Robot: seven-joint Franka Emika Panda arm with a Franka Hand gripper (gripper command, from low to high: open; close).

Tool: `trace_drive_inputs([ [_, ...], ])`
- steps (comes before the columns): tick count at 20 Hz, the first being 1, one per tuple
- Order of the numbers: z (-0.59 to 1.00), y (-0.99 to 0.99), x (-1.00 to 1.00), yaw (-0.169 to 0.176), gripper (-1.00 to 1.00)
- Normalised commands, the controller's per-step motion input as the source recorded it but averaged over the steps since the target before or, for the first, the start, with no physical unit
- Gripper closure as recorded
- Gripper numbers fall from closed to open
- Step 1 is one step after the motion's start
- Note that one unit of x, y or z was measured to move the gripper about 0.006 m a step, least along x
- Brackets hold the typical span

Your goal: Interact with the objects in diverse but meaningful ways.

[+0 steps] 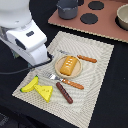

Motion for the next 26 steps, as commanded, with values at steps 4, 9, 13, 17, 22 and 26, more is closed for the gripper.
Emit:
trace_drive_inputs([
  [4, -0.08, 0.19, -0.78, -0.068, -1.00],
  [9, -0.07, 0.07, -0.68, -0.130, -1.00],
  [13, 0.00, 0.04, -0.56, -0.168, -1.00],
  [17, -0.04, 0.03, -0.58, -0.167, -1.00],
  [22, -0.16, 0.19, -0.69, -0.102, -1.00],
  [26, -0.14, 0.41, -0.63, -0.089, -1.00],
])
